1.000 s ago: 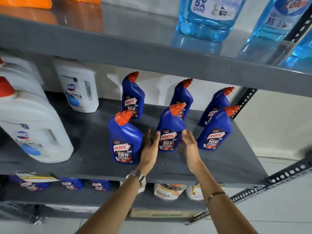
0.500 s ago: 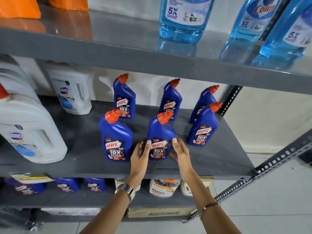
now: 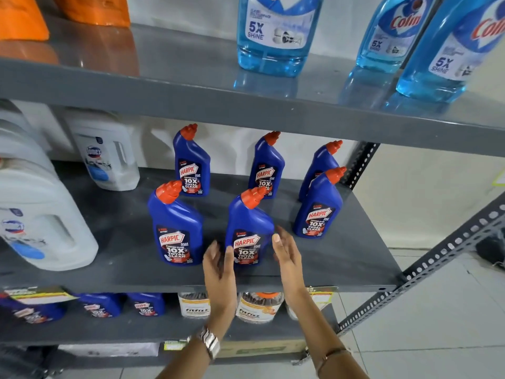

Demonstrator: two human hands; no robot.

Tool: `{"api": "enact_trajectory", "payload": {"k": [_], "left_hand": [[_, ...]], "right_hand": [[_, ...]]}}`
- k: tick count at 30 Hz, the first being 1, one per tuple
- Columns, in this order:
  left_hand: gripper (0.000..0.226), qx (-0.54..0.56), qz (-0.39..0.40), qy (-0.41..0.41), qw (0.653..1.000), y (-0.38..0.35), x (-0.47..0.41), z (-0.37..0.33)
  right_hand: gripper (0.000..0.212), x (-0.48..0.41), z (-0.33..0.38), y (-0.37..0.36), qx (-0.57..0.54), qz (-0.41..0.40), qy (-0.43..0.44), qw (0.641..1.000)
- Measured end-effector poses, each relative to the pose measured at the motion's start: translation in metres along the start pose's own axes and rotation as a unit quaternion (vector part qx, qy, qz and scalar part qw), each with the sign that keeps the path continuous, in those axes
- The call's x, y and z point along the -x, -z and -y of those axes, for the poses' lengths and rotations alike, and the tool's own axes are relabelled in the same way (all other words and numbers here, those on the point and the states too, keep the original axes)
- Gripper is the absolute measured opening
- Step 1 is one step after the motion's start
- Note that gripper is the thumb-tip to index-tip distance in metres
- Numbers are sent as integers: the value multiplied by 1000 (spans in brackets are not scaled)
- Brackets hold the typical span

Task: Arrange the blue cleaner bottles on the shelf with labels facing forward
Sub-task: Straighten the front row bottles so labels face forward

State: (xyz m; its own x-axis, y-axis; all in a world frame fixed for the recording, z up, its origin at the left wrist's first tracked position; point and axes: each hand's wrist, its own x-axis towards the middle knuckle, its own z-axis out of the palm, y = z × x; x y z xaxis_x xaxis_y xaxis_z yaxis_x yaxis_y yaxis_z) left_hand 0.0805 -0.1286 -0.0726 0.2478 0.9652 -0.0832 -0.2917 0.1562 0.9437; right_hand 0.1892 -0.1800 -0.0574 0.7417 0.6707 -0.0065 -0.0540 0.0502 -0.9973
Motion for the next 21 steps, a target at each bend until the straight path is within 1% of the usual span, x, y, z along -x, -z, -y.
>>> {"api": "enact_trajectory", "payload": {"k": [1, 3, 5, 7, 9, 11, 14, 17, 18, 20, 21], "left_hand": [[40, 2, -12, -12, 1000, -3, 13, 5], [35, -12, 11, -36, 999, -11, 37, 16], [31, -33, 74, -35, 996, -26, 49, 27], [32, -64, 163, -16, 984, -47, 46, 31], [36, -99, 231, 6, 968, -70, 30, 32], [46, -130, 242, 31, 961, -94, 5, 33], [63, -197, 250, 50, 947, -123, -33, 31], [68, -211, 280, 63, 934, -146, -58, 34], [62, -200, 294, 65, 932, -153, -61, 35], [32, -158, 313, 55, 935, -162, -63, 36], [21, -144, 311, 51, 938, -166, -64, 37]], "right_hand": [[31, 2, -2, 5, -3, -36, 9, 999], [19, 4, -6, 18, -15, -122, 18, 992], [18, -1, -9, 36, -32, -195, 18, 980], [22, -12, -6, 56, -28, -233, 13, 972], [21, -26, -2, 74, -4, -235, 15, 972], [27, -44, 1, 91, 22, -222, 5, 975], [43, -71, 6, 110, 53, -189, -22, 980], [45, -93, 9, 119, 47, -136, -50, 988], [42, -97, 9, 121, 41, -120, -54, 990], [37, -101, 8, 124, 24, -108, -58, 992], [36, -102, 7, 126, 17, -108, -61, 992]]}}
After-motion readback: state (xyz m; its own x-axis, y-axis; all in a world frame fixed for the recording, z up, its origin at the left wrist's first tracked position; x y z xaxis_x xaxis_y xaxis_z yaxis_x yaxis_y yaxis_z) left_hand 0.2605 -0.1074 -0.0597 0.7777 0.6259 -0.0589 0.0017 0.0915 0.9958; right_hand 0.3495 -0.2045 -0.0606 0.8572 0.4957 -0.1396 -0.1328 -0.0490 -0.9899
